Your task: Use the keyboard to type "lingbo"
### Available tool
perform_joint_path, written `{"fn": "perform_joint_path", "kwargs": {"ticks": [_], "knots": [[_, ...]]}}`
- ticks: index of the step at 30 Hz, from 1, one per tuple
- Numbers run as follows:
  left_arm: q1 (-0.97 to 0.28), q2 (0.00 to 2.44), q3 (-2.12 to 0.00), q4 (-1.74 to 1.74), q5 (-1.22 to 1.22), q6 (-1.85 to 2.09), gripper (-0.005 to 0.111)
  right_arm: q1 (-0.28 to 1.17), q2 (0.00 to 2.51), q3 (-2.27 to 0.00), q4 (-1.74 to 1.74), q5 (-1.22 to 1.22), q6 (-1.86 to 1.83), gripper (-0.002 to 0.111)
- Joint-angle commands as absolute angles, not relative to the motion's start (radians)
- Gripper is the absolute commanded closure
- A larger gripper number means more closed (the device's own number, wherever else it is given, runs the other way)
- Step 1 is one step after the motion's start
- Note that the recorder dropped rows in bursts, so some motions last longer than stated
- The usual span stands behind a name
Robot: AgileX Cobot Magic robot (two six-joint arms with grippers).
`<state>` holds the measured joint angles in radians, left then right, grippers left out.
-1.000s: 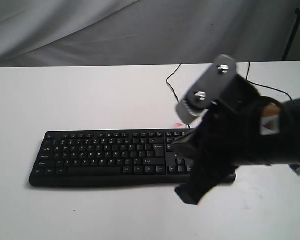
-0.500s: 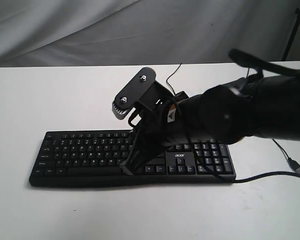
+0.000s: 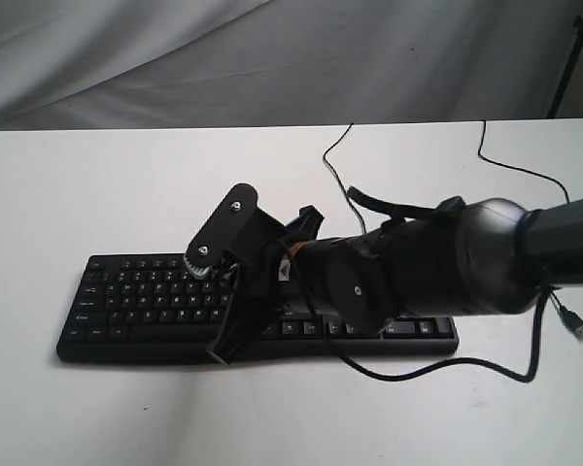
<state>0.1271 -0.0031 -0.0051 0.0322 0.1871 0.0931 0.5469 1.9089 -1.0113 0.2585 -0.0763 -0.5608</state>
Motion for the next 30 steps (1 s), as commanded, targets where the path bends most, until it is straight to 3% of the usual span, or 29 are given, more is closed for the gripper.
{"fn": "perform_joint_path", "kwargs": {"ticks": [1,30], "knots": [[0.123,0.000,0.000,0.032,0.183,0.090,0.106,0.549,1.956,-1.080,0.239,-0.070,-0.569,0.108],[0.123,0.000,0.000,0.032,0.183,0.090,0.106,0.501,2.051,-1.124,0.175,-0.027,-0.583,0.108]]}}
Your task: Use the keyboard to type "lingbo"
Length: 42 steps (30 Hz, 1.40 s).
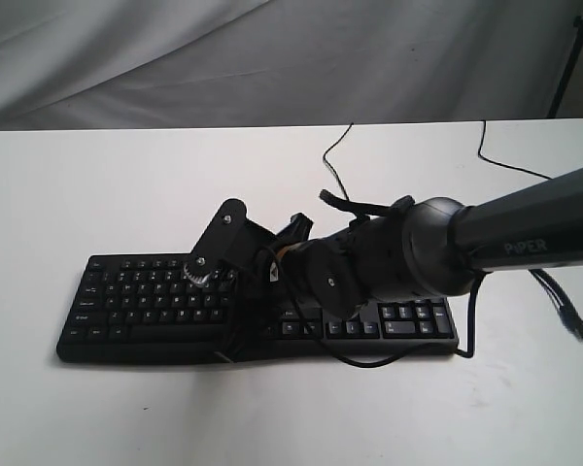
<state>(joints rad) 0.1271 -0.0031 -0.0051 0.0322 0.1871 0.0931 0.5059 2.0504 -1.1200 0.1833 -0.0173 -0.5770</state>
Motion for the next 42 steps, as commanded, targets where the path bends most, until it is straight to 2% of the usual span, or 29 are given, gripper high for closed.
{"fn": "perform_joint_path", "kwargs": {"ticks": [1,16,26,33,42], "knots": [[0.123,0.000,0.000,0.032,0.183,0.090,0.106,0.501,2.051,-1.124,0.175,-0.027,-0.583,0.108],[0.123,0.000,0.000,0.032,0.183,0.090,0.106,0.500,2.087,-1.124,0.175,-0.027,-0.583,0.108],[0.123,0.000,0.000,0.032,0.183,0.090,0.106,0.500,2.017,-1.128,0.175,-0.016,-0.583,0.108],[0.123,0.000,0.000,0.032,0.183,0.090,0.106,0.500,2.053,-1.247,0.140,0.054,-0.583,0.108],[0.123,0.000,0.000,0.032,0.183,0.090,0.106,0.501,2.121,-1.259,0.138,0.021,-0.583,0.108]]}}
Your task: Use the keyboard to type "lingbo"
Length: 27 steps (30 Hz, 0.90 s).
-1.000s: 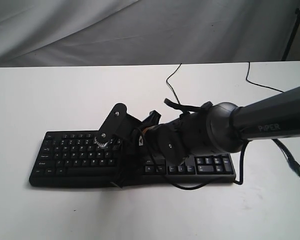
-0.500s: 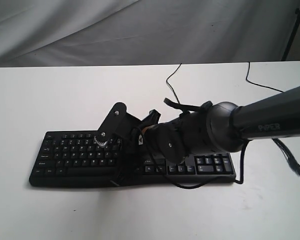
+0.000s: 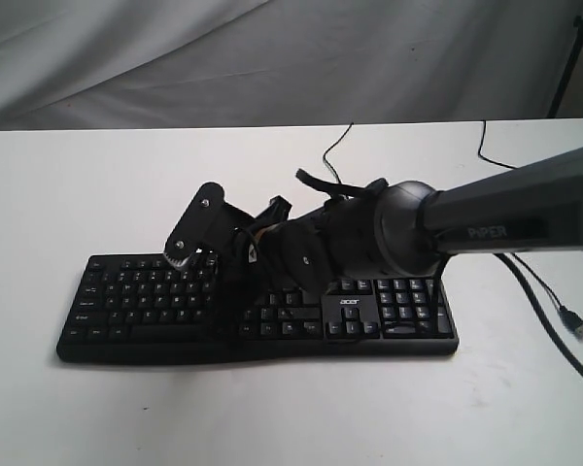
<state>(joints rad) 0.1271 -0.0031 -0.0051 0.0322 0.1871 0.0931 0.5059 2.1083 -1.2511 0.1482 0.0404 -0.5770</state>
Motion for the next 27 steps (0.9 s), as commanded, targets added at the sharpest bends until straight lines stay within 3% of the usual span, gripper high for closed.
{"fn": "perform_joint_path", "kwargs": {"ticks": [1,27], "knots": [[0.123,0.000,0.000,0.032,0.183,0.090,0.106,0.501,2.121,-1.259,0.138,0.018,-0.583,0.108],[0.123,0.000,0.000,0.032,0.183,0.090,0.106,0.505,2.150,-1.259,0.144,-0.009,-0.583,0.108]]}}
